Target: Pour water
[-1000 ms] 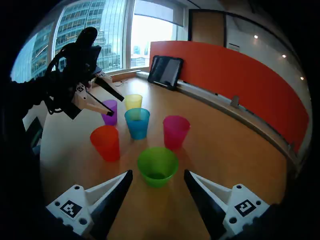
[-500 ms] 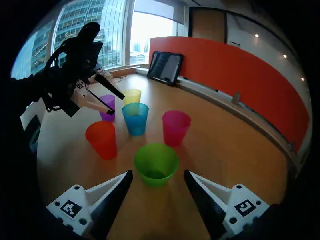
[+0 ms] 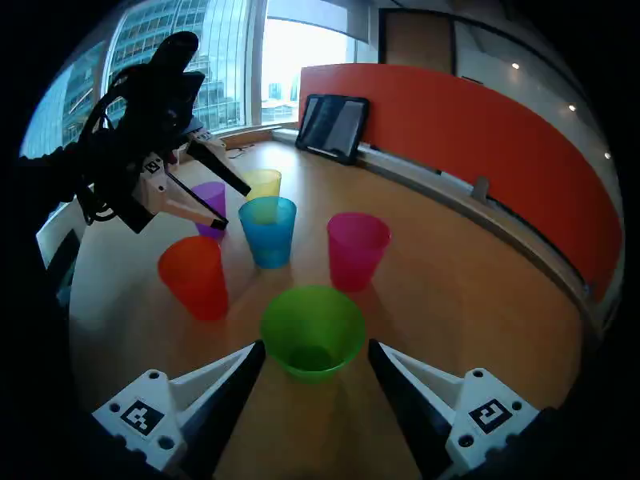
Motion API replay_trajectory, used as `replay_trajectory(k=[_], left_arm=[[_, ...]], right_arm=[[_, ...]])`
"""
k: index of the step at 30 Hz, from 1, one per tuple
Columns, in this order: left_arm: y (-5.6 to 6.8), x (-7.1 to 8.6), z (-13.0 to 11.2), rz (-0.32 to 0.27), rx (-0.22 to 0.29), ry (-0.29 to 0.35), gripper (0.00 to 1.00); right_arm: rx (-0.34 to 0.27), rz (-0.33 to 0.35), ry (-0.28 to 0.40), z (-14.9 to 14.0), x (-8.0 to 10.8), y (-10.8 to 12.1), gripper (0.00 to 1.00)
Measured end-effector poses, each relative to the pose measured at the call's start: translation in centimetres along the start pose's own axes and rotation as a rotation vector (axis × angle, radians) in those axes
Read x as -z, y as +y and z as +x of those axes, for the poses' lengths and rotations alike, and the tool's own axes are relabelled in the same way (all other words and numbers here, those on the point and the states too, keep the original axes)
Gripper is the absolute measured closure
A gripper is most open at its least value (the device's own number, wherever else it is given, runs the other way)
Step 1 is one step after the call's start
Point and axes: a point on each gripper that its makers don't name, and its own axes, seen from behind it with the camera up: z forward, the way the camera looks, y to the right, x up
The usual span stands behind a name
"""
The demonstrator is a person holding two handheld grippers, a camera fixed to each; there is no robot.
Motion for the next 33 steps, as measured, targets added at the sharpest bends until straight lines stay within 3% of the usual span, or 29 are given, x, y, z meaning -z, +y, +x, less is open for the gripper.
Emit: replay_trajectory(k=[15, 18, 33], left_arm=[[-0.1, -0.5, -0.1, -0.005, 0.011, -0.005, 0.01], [-0.1, -0.6, -0.1, -0.004, 0.01, -0.005, 0.01], [-0.1, -1.2, -0.1, -0.004, 0.012, -0.014, 0.02]], right_arm=[[-0.001, 0.03, 0.006, 0.7, -2.0, -0.6, 0.01], [-0.003, 0.031, 0.005, 0.7, -2.0, -0.5, 0.06], [-0.007, 0.017, 0.055, 2.5, 0.1, -0.1, 0.07]])
